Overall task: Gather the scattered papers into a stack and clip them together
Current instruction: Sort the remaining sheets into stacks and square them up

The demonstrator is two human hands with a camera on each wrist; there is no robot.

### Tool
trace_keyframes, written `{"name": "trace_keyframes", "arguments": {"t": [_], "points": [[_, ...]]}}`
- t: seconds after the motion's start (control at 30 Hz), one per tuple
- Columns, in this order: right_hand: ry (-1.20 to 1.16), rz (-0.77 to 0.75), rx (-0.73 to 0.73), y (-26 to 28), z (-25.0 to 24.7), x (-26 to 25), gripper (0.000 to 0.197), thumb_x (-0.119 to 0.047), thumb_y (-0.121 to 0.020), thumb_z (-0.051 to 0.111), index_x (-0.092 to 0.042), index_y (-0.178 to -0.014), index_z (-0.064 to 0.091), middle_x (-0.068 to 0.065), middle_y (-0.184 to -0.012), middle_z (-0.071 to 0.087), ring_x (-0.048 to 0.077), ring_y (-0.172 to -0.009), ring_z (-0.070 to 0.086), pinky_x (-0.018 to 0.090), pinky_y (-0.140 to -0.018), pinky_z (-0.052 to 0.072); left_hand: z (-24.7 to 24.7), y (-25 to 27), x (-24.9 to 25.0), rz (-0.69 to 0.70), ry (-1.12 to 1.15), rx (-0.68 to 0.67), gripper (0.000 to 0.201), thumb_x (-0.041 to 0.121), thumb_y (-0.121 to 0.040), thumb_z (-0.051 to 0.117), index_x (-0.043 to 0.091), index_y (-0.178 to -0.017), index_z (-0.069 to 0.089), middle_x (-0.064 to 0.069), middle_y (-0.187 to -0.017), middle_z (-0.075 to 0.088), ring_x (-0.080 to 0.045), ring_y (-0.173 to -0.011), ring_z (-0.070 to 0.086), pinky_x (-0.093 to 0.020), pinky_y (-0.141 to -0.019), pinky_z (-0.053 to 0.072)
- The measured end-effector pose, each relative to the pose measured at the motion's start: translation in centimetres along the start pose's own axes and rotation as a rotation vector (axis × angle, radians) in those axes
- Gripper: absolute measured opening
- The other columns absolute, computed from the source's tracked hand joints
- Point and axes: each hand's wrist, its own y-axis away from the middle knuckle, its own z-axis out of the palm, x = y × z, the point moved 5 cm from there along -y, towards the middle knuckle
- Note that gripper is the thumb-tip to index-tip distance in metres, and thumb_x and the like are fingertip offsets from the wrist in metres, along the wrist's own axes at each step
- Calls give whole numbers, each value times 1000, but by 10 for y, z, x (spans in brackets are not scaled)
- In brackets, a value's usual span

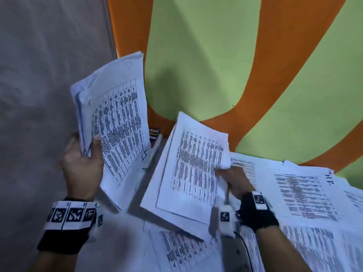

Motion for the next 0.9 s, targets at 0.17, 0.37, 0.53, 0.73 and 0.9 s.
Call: {"name": "trace_keyframes", "arguments": {"t": [0.17,0.37,0.53,0.73,0.9], "points": [[762,30,250,-24,38,13,31,-22,-79,66,0,-102,66,16,-101,68,28,-93,65,27,-68,50,3,1,0,-11,3,2,27,31,-92,57,26,-69,44,-12,-64,49,8,-51,43,-26,-53,34],[895,29,212,-21,71,15,39,-18,-84,66,-2,-116,51,20,-121,55,38,-106,60,43,-86,54,1,0,3,14,37,-17,25,30,-93,56,26,-70,49,3,-60,47,1,-53,41,-24,-54,35],[629,-213,203,6,45,-11,50,-1,-76,70,0,-120,45,14,-92,65,31,-87,67,35,-69,54,0,-2,-8,-29,4,-14,13,31,-93,59,27,-81,58,-9,-75,56,21,-65,49,-11,-61,36],[382,-436,-35,77,-27,-78,7,-4,-80,73,-7,-86,72,-13,-66,72,-7,-53,58,8,-51,43,28,-2,-12,-226,20,-64,49,47,-90,56,7,-64,48,8,-44,43,3,-39,39,-16,-43,32],[-41,-454,-91,112,-88,-103,33,-4,-75,68,5,-107,65,2,-105,73,9,-92,69,16,-79,53,74,17,51,-122,93,-228,40,26,-91,62,10,-64,37,2,-42,36,9,-36,38,-6,-39,25]]}}
